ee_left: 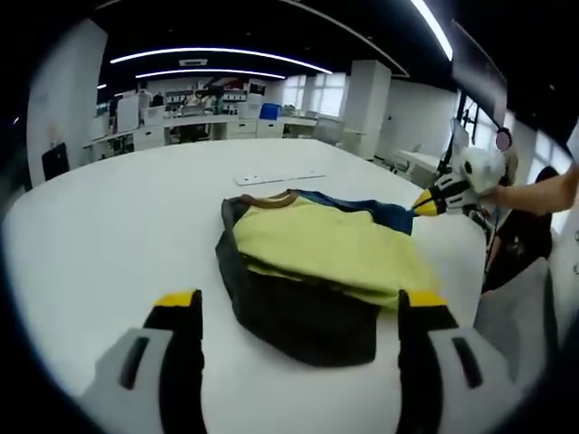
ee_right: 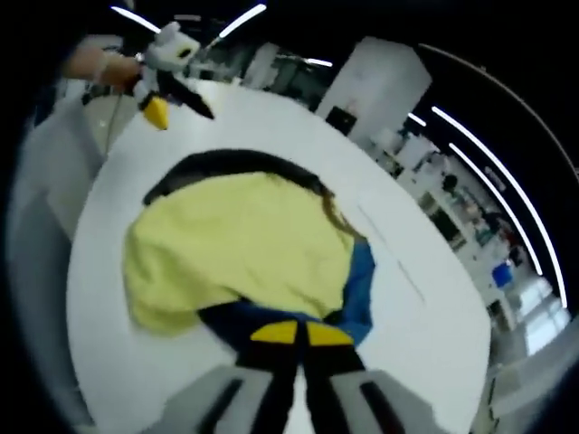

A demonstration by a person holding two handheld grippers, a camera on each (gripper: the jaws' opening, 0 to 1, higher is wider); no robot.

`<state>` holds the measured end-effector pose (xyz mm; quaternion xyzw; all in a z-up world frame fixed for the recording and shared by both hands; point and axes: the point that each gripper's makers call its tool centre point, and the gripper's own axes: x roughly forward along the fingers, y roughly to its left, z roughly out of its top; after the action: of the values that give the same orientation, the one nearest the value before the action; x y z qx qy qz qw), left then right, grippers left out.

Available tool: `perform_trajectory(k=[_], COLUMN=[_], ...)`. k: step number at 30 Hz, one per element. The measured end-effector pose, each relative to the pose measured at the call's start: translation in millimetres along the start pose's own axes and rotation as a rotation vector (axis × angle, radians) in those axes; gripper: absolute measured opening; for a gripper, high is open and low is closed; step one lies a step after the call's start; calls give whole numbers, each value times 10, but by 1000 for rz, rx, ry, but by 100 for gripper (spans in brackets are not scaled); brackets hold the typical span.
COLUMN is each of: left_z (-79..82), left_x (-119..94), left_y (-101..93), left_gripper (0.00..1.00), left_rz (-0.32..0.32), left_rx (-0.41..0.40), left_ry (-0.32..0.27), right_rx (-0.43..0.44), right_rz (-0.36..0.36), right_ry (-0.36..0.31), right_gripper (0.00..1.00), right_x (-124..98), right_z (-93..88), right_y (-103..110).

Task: Fold the garment on the visible template until the final outline fits inside the template.

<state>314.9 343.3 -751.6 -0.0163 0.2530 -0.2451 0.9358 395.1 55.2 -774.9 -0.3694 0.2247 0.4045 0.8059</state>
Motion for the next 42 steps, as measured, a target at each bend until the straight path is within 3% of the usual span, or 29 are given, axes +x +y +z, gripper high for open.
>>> perform_trajectory(k=[6,11,18,22,24,29,31,35,38,42], left_z=[-12,-30,-45,-42,-36,-58,-69,-93,-95,-97], left_x=[-5,-7,-4,1,3,4,1,-2,0,0], left_y=[8,31,25,24,27,9,-1,-17,-15,-24], left_gripper=[86,85,85,85,85,85,85,85,85,85], left_rz=[1,5,6,5,5,3,3,2,2,2], left_rx=[-3,-6,-5,-4,-4,-6,-6,-11,-16,-18], left_ry=[4,11,17,18,14,18,19,20,20,18], right_rx=[98,148,177,154,137,99,61,-39,-93,-205], right_rz=[-41,-42,-39,-40,-49,-50,-14,62,114,155], right_ry=[72,129,132,132,123,79,39,26,55,102], right_gripper=[0,0,0,0,8,9,11,10,15,10], right_x=[128,202,205,176,141,-8,-55,-70,-38,32], right_z=[-338,-549,-545,-528,-509,-387,-283,-233,-278,-382], right_y=[-265,-334,-293,-257,-257,-190,-75,197,395,565])
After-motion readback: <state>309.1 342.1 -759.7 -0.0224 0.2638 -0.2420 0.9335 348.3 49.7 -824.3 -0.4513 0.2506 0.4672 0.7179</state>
